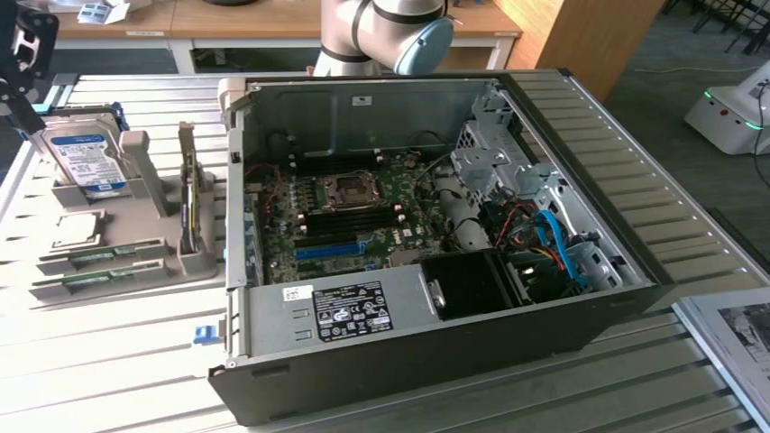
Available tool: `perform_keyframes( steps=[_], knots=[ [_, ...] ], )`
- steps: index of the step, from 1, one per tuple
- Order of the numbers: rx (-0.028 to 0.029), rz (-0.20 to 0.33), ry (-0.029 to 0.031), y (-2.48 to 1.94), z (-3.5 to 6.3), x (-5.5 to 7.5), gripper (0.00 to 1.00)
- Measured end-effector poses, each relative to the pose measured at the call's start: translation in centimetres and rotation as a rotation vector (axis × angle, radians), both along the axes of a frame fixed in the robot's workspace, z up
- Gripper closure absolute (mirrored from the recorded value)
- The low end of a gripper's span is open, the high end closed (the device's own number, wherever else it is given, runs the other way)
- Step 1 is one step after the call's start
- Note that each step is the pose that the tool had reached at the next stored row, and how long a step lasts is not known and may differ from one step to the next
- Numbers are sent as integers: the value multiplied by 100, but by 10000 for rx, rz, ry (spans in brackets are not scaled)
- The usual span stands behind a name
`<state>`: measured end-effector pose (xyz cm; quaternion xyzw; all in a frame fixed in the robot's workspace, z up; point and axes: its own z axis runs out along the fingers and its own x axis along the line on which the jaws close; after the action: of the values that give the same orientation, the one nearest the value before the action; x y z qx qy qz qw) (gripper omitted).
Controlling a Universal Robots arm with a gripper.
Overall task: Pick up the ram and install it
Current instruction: 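Pick up the ram and move it above insertion slot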
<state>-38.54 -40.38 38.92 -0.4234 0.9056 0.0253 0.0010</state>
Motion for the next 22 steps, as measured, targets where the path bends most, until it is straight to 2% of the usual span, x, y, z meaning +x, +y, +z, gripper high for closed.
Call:
perform_keyframes(
  steps=[22],
  knots=[
    [0, 3944, 0, 0, -12, 0, 90]
  ],
)
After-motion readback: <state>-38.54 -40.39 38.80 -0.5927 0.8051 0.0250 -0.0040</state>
